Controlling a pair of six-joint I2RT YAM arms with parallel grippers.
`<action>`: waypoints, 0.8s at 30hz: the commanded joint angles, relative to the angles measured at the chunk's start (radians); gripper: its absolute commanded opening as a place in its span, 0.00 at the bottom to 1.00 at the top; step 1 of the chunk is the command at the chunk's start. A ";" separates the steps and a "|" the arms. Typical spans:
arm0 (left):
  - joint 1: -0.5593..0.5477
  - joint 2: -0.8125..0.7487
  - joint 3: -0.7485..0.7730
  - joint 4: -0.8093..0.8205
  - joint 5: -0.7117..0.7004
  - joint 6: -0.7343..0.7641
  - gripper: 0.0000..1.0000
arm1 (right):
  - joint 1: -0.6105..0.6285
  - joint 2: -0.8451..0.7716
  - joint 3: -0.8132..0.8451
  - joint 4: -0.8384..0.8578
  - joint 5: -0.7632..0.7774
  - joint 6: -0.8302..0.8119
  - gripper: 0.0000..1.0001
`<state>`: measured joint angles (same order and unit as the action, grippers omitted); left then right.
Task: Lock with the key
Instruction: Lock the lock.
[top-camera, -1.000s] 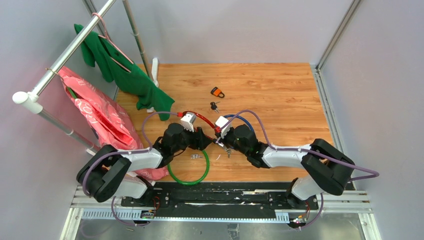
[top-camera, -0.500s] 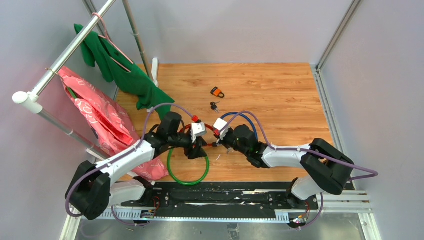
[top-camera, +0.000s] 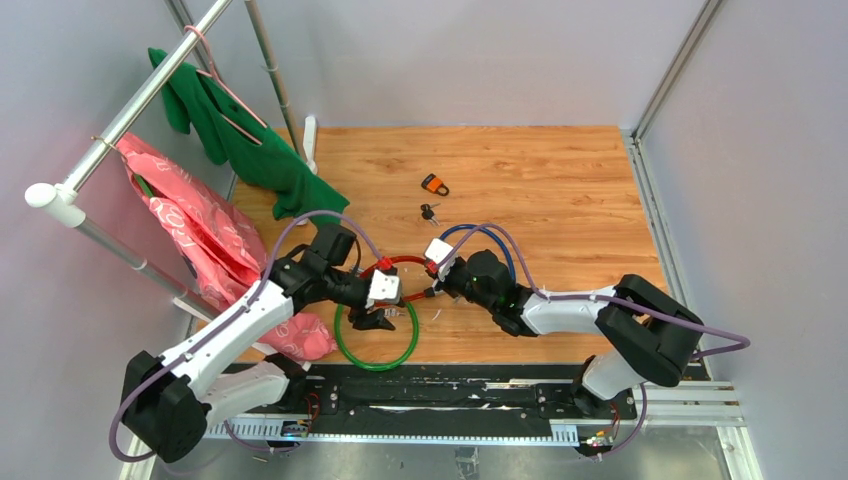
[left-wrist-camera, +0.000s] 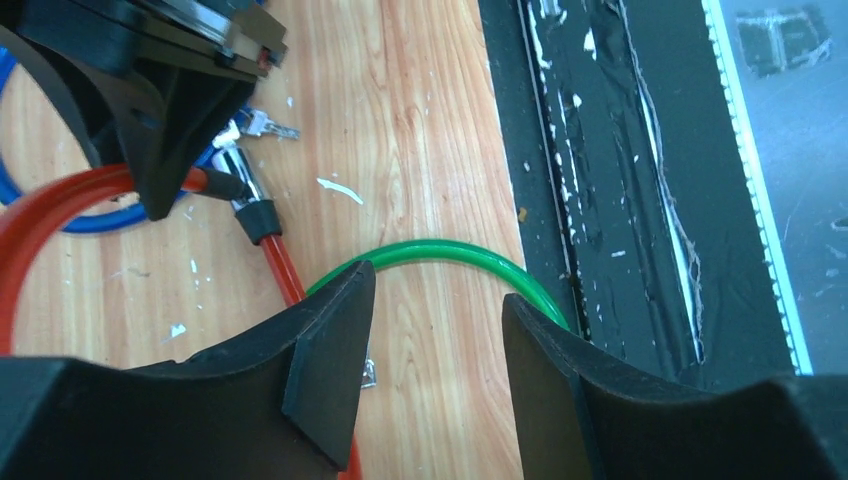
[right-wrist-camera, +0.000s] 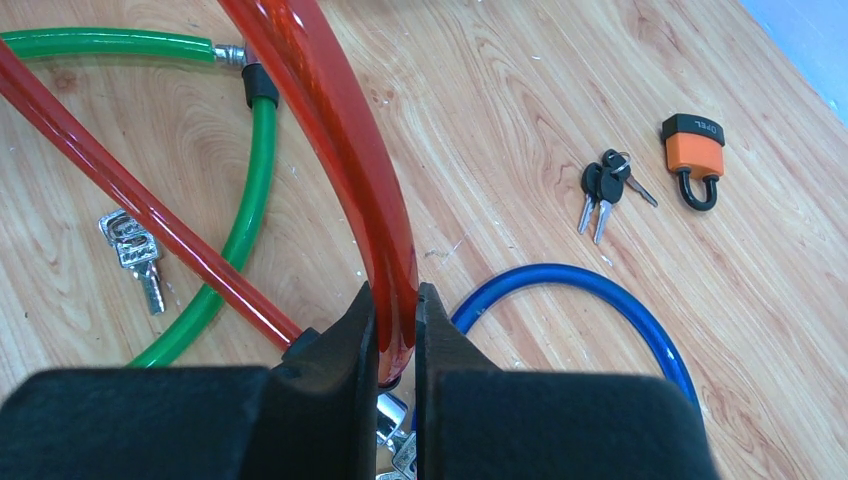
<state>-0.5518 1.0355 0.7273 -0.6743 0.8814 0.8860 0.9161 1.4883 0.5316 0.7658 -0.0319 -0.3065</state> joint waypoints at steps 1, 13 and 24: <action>0.006 -0.038 0.057 0.123 0.030 -0.206 0.58 | 0.000 0.015 -0.046 -0.163 0.030 -0.006 0.00; 0.006 -0.103 0.222 0.304 -0.291 -0.722 0.62 | 0.000 0.011 -0.061 -0.128 0.028 0.014 0.00; 0.009 -0.055 0.132 0.218 -0.406 -0.604 0.75 | 0.001 -0.002 -0.068 -0.131 0.022 0.006 0.00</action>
<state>-0.5484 0.9760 0.8974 -0.4553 0.4889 0.2806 0.9165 1.4792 0.5144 0.7845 -0.0257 -0.2993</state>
